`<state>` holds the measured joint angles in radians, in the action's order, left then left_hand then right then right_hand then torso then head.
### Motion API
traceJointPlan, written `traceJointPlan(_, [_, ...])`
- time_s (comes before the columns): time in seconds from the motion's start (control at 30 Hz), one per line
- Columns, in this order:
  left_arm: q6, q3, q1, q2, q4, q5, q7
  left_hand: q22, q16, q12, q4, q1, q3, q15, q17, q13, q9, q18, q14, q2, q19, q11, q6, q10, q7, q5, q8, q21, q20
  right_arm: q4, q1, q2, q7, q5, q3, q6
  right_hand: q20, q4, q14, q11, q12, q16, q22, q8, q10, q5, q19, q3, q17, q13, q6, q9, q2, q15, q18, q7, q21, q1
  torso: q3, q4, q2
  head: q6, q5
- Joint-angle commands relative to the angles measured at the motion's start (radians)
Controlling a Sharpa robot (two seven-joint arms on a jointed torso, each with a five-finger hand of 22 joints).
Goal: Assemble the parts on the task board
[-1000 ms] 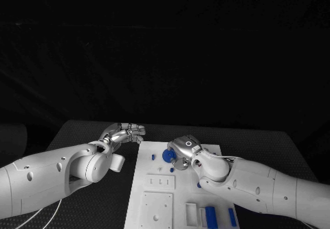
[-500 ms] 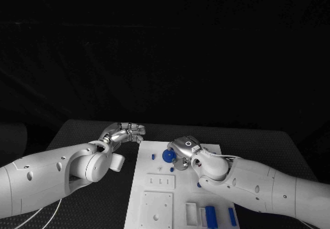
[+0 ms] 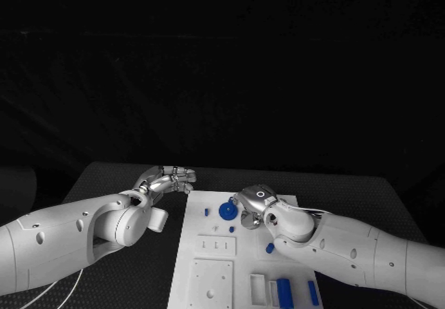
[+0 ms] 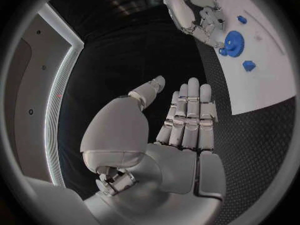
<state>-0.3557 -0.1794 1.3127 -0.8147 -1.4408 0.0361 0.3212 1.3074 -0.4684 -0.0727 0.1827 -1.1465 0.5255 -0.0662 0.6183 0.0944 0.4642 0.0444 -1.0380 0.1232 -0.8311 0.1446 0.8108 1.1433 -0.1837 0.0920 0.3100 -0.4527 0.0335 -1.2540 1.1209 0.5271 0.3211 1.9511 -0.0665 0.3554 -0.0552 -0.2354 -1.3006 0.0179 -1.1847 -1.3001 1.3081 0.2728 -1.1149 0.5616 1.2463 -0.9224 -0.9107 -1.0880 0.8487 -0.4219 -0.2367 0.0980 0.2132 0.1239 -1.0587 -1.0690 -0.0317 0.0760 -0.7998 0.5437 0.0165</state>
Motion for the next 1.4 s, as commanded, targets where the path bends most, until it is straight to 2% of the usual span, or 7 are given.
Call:
traceJointPlan(0.03, [0.011,0.001,0.001,-0.001,-0.003,-0.002,0.007,0.019,0.004,0.004,0.005,0.01,0.0,-0.001,0.001,-0.001,0.002,0.013,-0.003,-0.003,0.005,0.003,-0.001,-0.003,-0.002,-0.004,-0.006,-0.007,-0.001,-0.014,-0.003,0.014,0.003,-0.014,-0.002,-0.028,0.008,-0.001,-0.006,-0.005,-0.002,0.005,0.011,0.003,0.0,0.003,-0.001,-0.003,-0.002,0.001,0.003,-0.001,0.002,-0.003,0.049,0.002,0.0,0.006,0.0006,-0.0013,0.0,-0.001,-0.002])
traceJointPlan(0.3, [0.009,0.001,0.001,-0.005,-0.004,-0.002,0.007,0.019,0.004,0.004,0.005,0.011,0.0,-0.001,0.002,-0.001,0.002,0.013,-0.003,-0.003,0.005,0.003,-0.001,-0.003,-0.002,-0.004,-0.007,-0.007,-0.001,-0.07,0.004,0.084,-0.013,-0.063,0.001,0.053,0.009,-0.002,-0.007,-0.003,-0.003,0.005,0.01,0.007,-0.001,0.005,0.001,-0.011,-0.003,0.002,0.01,-0.001,0.004,-0.004,0.049,0.003,0.0,0.015,0.0018,-0.0044,0.001,-0.002,-0.002])
traceJointPlan(0.43, [0.01,0.001,0.001,-0.004,0.001,-0.003,0.008,0.019,0.004,0.004,0.005,0.011,0.0,-0.001,0.002,-0.002,0.002,0.013,-0.003,-0.003,0.005,0.003,-0.001,-0.003,-0.002,-0.003,-0.007,-0.007,-0.001,-0.104,0.008,0.132,-0.083,-0.149,0.027,0.147,0.008,0.001,-0.008,-0.002,-0.004,0.007,0.009,0.01,-0.002,-0.006,0.003,-0.018,-0.004,0.003,0.013,-0.001,-0.002,-0.005,0.049,0.005,0.0,0.021,0.0044,-0.0074,0.002,-0.006,-0.003])
traceJointPlan(0.57, [0.013,0.001,0.0,0.0,0.012,-0.004,0.008,0.019,0.004,0.004,0.006,0.011,0.0,-0.001,0.002,-0.002,0.002,0.013,-0.003,-0.002,0.005,0.003,-0.001,-0.003,-0.002,-0.003,-0.007,-0.007,-0.001,-0.134,0.019,0.181,-0.154,-0.234,0.044,0.187,0.005,0.013,-0.009,0.001,-0.003,0.011,0.006,0.013,-0.002,-0.078,0.007,-0.017,-0.005,0.007,0.018,-0.001,-0.02,-0.008,0.049,0.008,0.002,0.018,0.0078,-0.0133,0.005,-0.006,-0.006])
traceJointPlan(0.87, [0.042,0.0,-0.007,0.007,0.03,-0.008,0.011,0.019,0.006,0.0,0.006,0.013,0.002,-0.001,0.005,0.001,0.004,0.013,-0.004,-0.007,0.006,0.0,0.005,0.006,0.0,-0.004,-0.003,-0.007,-0.001,-0.11,0.047,0.282,-0.344,-0.479,0.057,0.117,0.0,0.047,-0.01,0.013,-0.008,0.016,0.005,0.025,0.006,-0.35,0.008,0.071,-0.009,0.009,0.039,-0.004,-0.051,-0.02,0.049,0.021,0.004,0.02,0.0163,-0.0309,0.017,-0.006,-0.007])
traceJointPlan(1.1, [0.063,0.0,-0.013,0.014,0.037,-0.008,0.015,0.02,0.012,-0.02,0.011,0.017,0.002,0.0,0.012,0.012,0.006,0.013,-0.007,-0.012,0.007,-0.02,0.011,0.051,0.003,-0.005,-0.001,-0.01,0.0,-0.031,0.046,0.302,-0.441,-0.578,0.056,0.059,-0.001,0.039,0.003,0.012,-0.006,0.026,0.009,0.024,0.031,-0.419,-0.018,0.187,-0.013,0.009,0.037,-0.002,-0.043,-0.016,0.049,0.02,0.013,0.028,0.0282,-0.0497,0.023,-0.005,-0.008])
traceJointPlan(1.4, [0.068,0.0,-0.019,0.018,0.041,-0.008,0.017,0.02,0.015,-0.026,0.014,0.019,0.002,0.0,0.016,0.017,0.007,0.013,-0.008,-0.013,0.007,-0.028,0.012,0.067,0.004,-0.005,-0.001,-0.011,0.0,0.06,0.024,0.291,-0.479,-0.593,0.055,0.026,0.001,0.028,0.019,0.017,-0.008,0.033,0.011,0.016,0.057,-0.413,-0.043,0.275,-0.02,0.009,0.021,0.002,-0.039,-0.022,0.049,0.025,0.022,0.035,0.0395,-0.0556,0.025,0.002,0.002])
